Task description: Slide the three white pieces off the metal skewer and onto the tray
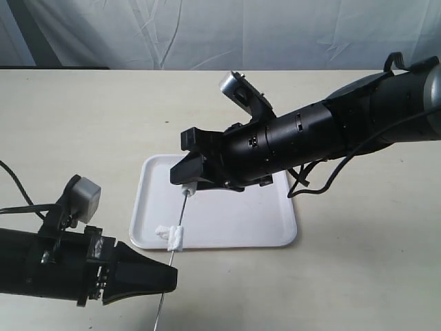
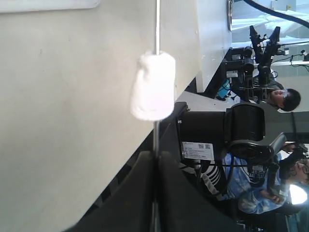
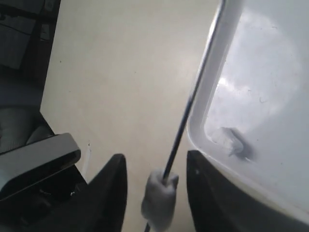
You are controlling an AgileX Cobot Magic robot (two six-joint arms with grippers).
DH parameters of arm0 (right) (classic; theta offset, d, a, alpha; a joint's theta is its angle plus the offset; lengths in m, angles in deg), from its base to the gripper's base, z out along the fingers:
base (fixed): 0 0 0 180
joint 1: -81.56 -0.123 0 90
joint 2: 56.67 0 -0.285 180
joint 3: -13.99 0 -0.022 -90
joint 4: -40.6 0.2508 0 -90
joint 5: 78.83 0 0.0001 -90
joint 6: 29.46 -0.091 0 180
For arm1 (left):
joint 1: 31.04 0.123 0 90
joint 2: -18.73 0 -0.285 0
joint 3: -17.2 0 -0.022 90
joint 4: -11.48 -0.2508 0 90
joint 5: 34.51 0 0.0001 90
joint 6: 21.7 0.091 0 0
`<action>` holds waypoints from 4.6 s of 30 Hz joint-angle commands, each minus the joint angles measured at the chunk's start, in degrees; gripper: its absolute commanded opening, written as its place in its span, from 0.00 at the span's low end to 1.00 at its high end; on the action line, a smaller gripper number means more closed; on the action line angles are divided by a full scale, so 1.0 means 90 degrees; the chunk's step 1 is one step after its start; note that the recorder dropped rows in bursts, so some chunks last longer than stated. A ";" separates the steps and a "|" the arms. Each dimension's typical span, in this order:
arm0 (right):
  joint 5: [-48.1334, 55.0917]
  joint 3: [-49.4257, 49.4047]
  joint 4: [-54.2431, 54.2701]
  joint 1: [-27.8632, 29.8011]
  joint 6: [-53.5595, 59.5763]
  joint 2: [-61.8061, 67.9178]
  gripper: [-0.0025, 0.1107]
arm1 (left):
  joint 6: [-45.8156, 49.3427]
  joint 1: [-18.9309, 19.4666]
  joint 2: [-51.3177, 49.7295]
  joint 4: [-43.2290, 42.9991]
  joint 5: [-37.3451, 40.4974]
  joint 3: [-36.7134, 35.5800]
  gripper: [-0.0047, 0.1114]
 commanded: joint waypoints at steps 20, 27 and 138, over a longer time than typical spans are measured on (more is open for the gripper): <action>0.0255 0.0028 -0.0241 0.0016 -0.0078 0.0012 0.32 | -0.0138 0.0009 0.0015 0.0042 0.0117 0.0352 0.04; 0.0308 0.0028 -0.0252 0.0016 -0.0095 0.0012 0.27 | -0.0151 0.0009 0.0015 0.0042 0.0128 0.0388 0.04; 0.0733 0.0560 -0.1536 -0.0235 -0.1143 0.0236 0.28 | -0.0630 0.0008 0.0015 0.0042 -0.0401 0.0919 0.04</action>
